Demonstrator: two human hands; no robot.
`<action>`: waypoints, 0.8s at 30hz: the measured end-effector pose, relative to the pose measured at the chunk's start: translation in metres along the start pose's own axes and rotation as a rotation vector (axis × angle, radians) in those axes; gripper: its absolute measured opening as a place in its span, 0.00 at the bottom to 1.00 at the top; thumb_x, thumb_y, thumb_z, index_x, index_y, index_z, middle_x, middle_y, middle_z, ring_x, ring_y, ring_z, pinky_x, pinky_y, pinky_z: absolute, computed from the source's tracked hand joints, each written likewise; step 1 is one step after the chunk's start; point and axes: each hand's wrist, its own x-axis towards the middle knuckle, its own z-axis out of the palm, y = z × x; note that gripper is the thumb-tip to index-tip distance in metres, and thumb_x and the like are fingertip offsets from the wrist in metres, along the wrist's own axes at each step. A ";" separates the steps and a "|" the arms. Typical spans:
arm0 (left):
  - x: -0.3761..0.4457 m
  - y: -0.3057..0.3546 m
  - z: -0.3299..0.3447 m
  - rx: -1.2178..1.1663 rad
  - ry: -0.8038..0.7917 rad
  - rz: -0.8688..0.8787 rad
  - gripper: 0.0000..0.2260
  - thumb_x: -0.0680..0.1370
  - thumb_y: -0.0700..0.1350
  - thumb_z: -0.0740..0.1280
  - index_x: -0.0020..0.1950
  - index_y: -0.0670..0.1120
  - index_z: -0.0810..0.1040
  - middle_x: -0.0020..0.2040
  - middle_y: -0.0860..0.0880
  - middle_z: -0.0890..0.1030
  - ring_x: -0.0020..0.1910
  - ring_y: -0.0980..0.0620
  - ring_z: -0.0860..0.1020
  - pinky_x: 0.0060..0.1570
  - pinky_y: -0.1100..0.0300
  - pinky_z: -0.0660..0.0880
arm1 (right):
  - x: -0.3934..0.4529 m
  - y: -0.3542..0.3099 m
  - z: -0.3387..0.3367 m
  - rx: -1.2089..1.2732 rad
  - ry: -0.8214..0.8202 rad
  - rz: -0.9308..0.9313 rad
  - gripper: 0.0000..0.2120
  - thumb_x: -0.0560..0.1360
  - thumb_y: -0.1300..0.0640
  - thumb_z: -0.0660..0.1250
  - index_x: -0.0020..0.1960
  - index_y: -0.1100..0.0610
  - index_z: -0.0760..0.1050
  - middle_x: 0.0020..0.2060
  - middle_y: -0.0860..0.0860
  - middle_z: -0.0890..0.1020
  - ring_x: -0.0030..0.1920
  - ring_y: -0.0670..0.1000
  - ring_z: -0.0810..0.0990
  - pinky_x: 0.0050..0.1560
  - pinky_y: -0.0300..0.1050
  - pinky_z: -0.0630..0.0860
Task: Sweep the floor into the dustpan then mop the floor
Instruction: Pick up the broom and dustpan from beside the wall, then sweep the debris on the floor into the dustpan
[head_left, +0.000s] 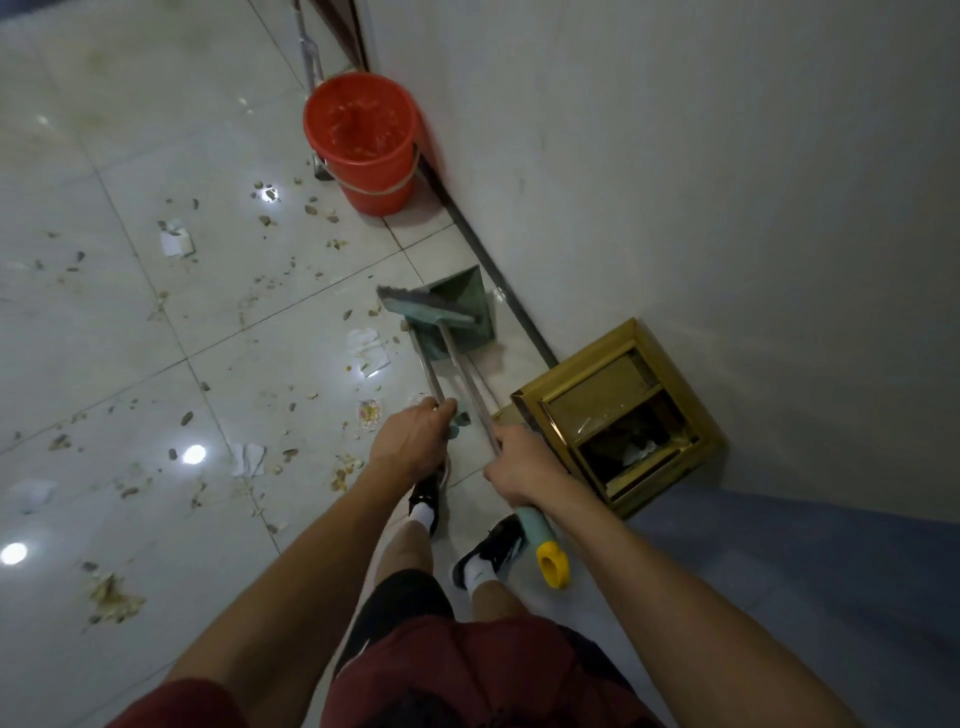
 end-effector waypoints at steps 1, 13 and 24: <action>0.000 -0.010 -0.006 -0.009 0.031 -0.031 0.20 0.81 0.47 0.64 0.73 0.50 0.68 0.61 0.44 0.78 0.50 0.45 0.80 0.47 0.53 0.79 | 0.001 0.003 -0.003 -0.035 -0.008 -0.011 0.24 0.76 0.61 0.66 0.72 0.52 0.71 0.59 0.55 0.81 0.56 0.58 0.80 0.49 0.45 0.77; -0.003 -0.087 -0.052 -0.097 0.148 -0.292 0.20 0.83 0.47 0.60 0.76 0.53 0.69 0.57 0.44 0.83 0.49 0.44 0.81 0.41 0.56 0.71 | 0.042 -0.013 0.003 -0.125 -0.032 -0.110 0.27 0.73 0.57 0.69 0.72 0.53 0.73 0.60 0.54 0.82 0.54 0.53 0.81 0.48 0.39 0.75; 0.027 -0.171 -0.097 -0.213 0.144 -0.436 0.16 0.81 0.49 0.63 0.68 0.54 0.74 0.50 0.45 0.84 0.43 0.44 0.81 0.42 0.52 0.80 | 0.134 -0.081 -0.017 -0.035 0.087 -0.059 0.27 0.74 0.60 0.69 0.72 0.56 0.72 0.60 0.56 0.82 0.55 0.57 0.81 0.50 0.42 0.76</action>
